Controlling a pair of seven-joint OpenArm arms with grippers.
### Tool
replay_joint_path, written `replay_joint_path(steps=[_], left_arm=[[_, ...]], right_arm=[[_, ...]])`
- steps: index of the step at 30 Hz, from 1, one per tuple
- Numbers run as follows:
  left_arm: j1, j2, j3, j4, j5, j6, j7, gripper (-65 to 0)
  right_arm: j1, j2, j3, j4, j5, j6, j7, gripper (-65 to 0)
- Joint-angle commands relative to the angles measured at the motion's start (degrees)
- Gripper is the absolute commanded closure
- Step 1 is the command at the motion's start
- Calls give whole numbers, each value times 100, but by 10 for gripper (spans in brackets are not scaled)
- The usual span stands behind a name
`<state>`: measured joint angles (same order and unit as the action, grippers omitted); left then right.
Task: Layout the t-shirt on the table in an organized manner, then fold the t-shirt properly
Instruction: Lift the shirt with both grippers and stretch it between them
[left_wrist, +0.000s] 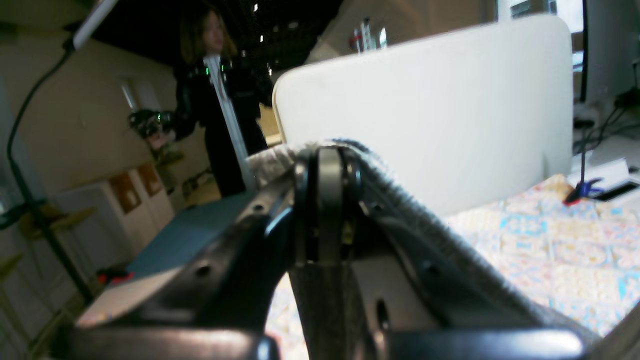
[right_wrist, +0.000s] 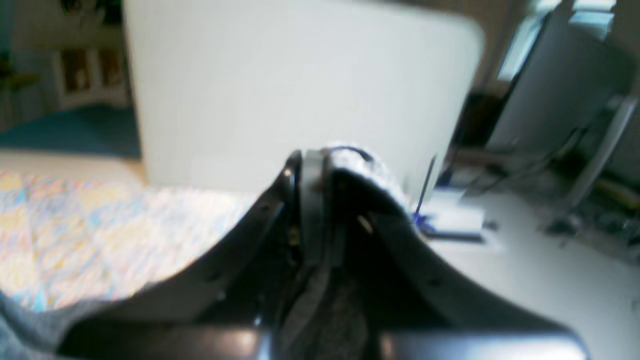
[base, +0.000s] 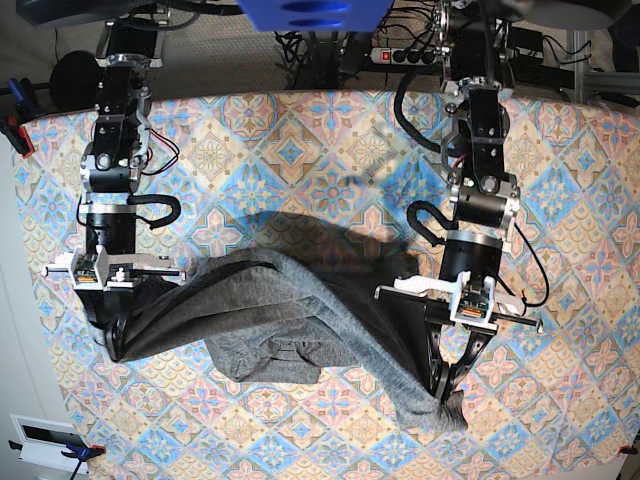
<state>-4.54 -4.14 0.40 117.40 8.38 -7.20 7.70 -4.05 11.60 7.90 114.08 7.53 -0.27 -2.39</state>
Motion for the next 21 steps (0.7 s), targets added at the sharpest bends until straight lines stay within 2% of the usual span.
replay_joint_path(steps=[1, 3, 8, 13, 15, 21], left_arm=[[-34, -12, -10, 123, -51, 30, -177, 0], [71, -12, -18, 123, -51, 30, -300, 0], [308, -12, -1, 123, -16, 30, -1127, 0], [-149, 14, 8, 123, 1, 48, -1153, 0], [-316, 5, 8, 123, 10, 215, -1153, 0], [-140, -3, 25, 123, 652, 355, -1206, 0]], right_arm=[[85, 58, 58, 121, -1, -12, 200, 0], [76, 137, 260, 130, 7, -12, 235, 0], [164, 225, 656, 130, 7, -12, 235, 0], [647, 577, 726, 130, 7, -12, 235, 0], [744, 673, 726, 130, 7, -12, 235, 0], [621, 761, 867, 130, 7, -12, 235, 0]])
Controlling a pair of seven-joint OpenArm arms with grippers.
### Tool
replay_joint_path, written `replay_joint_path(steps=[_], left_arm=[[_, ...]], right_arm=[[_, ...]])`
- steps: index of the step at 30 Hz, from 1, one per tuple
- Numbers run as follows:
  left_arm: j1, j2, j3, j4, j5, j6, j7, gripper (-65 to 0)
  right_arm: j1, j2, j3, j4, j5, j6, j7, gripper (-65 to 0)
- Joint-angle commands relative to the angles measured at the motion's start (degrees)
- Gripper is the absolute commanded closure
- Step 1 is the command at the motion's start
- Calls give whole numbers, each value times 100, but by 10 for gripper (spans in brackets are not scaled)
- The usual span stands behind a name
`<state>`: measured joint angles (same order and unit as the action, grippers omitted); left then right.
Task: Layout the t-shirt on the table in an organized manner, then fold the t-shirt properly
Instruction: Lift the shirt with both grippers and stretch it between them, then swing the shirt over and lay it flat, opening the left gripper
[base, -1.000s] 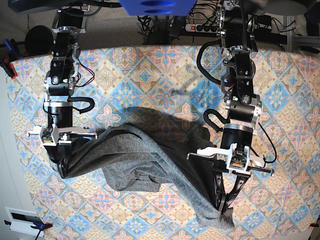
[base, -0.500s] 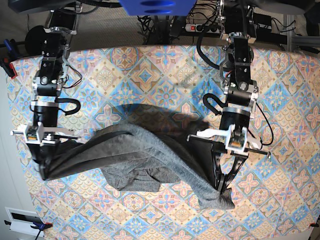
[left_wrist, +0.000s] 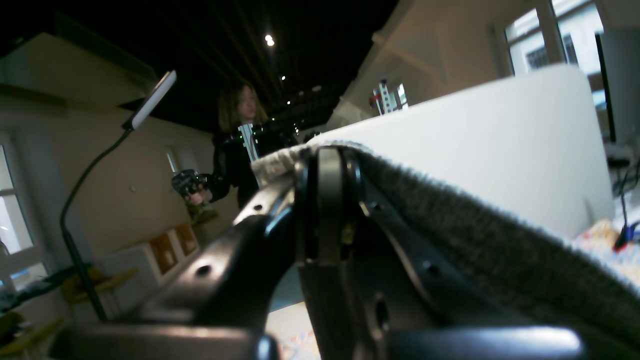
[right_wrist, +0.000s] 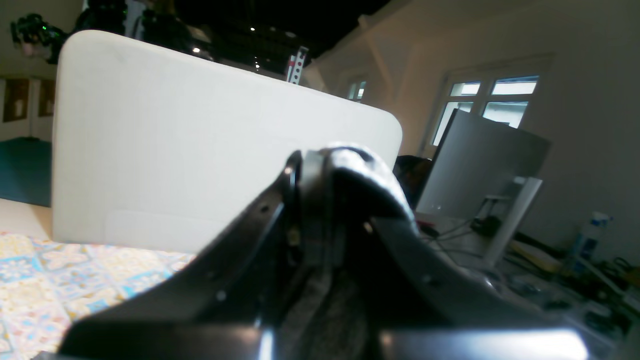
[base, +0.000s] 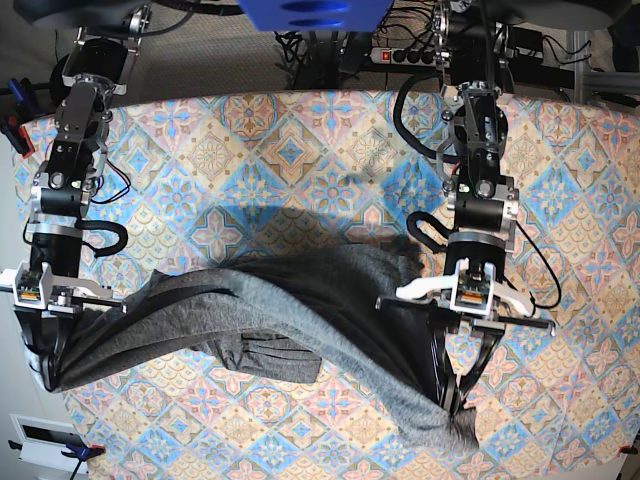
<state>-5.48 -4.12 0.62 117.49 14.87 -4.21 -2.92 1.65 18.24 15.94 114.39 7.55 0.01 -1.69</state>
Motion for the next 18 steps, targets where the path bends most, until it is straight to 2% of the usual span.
replay_joint_path(steps=[1, 3, 7, 8, 11, 14, 18], left_arm=[[104, 3, 4, 115, 12, 65, -302, 0], [473, 3, 4, 115, 47, 65, -873, 0], [1378, -14, 4, 115, 354, 91, -1849, 0], [1545, -6, 4, 115, 513, 205, -2025, 0], [1844, 3, 4, 115, 829, 539, -2447, 0], [1897, 12, 4, 115, 1058, 759, -2728, 0], [1405, 21, 4, 115, 1251, 794, -2719, 0]], right_arm=[[-99, 97, 98, 100, 5, -41, 174, 0], [-547, 97, 274, 100, 14, -41, 288, 0], [-1339, 97, 476, 108, 14, -41, 1141, 0], [-1462, 97, 511, 108, 14, -49, 1317, 0], [-1682, 97, 792, 108, 14, -49, 1668, 0], [-1585, 114, 959, 152, 14, -58, 1765, 0], [-1005, 176, 968, 179, 14, -67, 1721, 0]])
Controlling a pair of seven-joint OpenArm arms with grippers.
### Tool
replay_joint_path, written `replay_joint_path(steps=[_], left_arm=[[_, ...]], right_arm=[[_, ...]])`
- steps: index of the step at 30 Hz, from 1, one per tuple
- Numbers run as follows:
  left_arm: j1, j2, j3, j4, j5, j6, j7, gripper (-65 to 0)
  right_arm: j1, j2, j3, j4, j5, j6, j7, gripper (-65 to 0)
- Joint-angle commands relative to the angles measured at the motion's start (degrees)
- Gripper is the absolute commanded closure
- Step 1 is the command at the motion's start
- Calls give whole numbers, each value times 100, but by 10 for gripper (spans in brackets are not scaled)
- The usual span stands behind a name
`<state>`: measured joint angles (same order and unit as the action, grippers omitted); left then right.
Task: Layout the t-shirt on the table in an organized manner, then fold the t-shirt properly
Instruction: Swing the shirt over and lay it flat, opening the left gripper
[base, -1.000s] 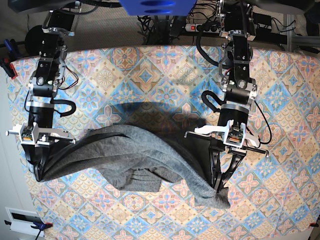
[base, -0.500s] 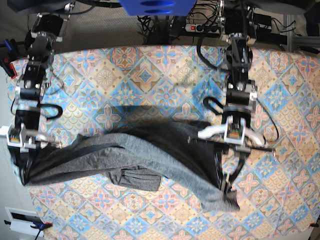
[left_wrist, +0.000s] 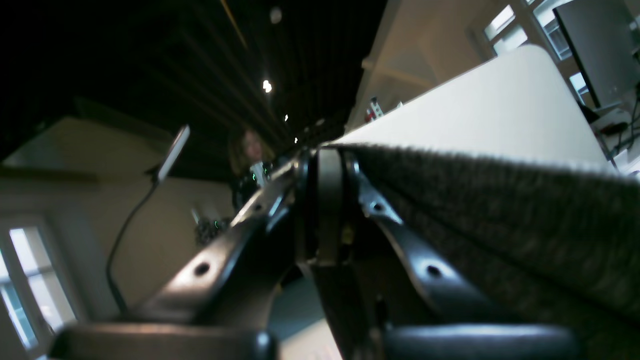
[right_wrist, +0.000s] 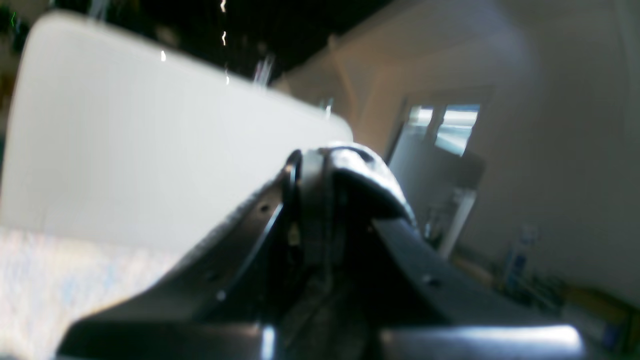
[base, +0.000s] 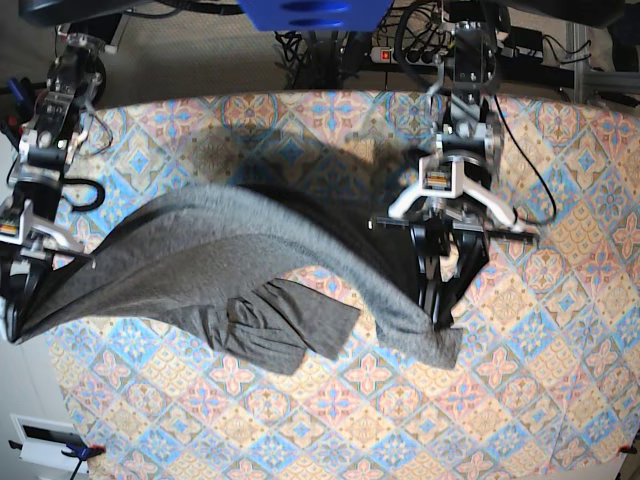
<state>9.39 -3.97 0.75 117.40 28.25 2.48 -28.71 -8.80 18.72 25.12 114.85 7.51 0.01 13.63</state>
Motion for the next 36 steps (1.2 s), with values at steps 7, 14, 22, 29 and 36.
replay_joint_path(steps=[7, 14, 22, 29, 36], left_arm=[[-1339, 348, 166, 123, 696, 354, -158, 0], [-2561, 357, 694, 123, 1285, 574, -166, 0], [-3616, 357, 1151, 114, 1496, 609, -149, 0], [-4345, 463, 1626, 114, 2006, 600, -140, 0], [-3915, 893, 1327, 114, 2472, 609, -140, 0]], right_arm=[[884, 313, 50, 133, 10, -76, -66, 0], [1596, 313, 50, 133, 10, -76, -40, 0], [2713, 313, 15, 106, -17, -76, -92, 0], [3601, 453, 15, 115, -26, -76, -462, 0], [3161, 805, 173, 142, -17, -76, -347, 0]])
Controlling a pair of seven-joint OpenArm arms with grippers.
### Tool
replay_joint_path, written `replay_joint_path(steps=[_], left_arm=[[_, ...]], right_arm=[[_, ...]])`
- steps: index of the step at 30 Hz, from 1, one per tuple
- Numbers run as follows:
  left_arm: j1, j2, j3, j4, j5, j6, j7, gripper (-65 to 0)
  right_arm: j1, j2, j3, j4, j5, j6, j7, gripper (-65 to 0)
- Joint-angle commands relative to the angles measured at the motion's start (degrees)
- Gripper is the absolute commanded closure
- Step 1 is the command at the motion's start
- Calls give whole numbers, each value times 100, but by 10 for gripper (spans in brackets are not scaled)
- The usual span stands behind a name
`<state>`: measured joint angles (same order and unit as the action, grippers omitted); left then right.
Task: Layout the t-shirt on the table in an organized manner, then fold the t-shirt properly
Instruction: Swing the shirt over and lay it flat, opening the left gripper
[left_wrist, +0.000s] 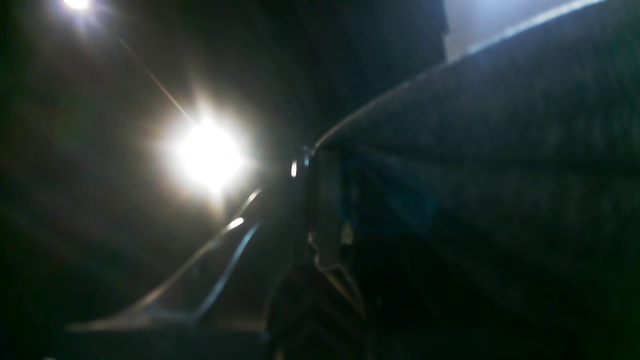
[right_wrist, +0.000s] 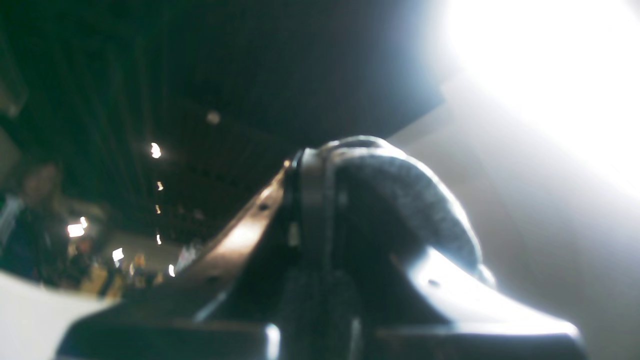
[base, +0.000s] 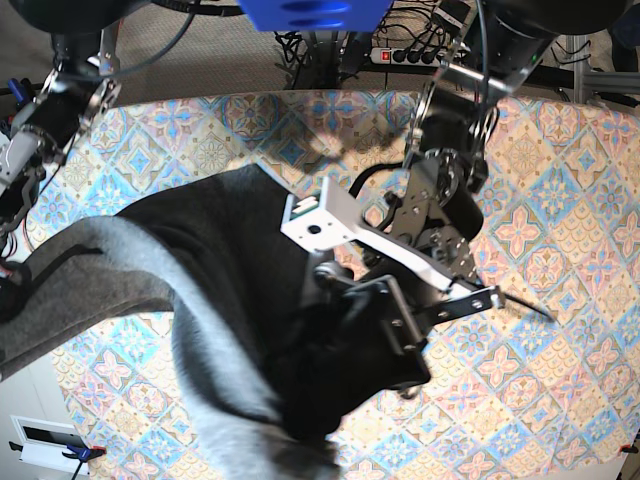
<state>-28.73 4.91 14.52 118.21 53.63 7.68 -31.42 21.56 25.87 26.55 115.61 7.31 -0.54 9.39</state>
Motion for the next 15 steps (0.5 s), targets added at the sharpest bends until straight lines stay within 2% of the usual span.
replay_joint_path(steps=[1, 5, 9, 11, 15], left_arm=[[161, 32, -235, 34, -66, 89, 131, 0], [1638, 15, -1008, 25, -110, 89, 131, 0], [2807, 6, -1677, -19, -127, 89, 140, 0], [3176, 6, -2037, -151, -163, 89, 140, 0], [3440, -3, -2564, -467, -400, 89, 201, 0]], right_arm=[[-33, 90, 22, 56, 12, -21, 112, 0], [-939, 11, -83, 48, 29, -4, 129, 0], [-1413, -209, -558, -23, 38, -4, 68, 0], [-1369, -253, -1156, -146, 21, 5, -222, 0], [-807, -253, -2562, -911, 21, 5, -1154, 0]])
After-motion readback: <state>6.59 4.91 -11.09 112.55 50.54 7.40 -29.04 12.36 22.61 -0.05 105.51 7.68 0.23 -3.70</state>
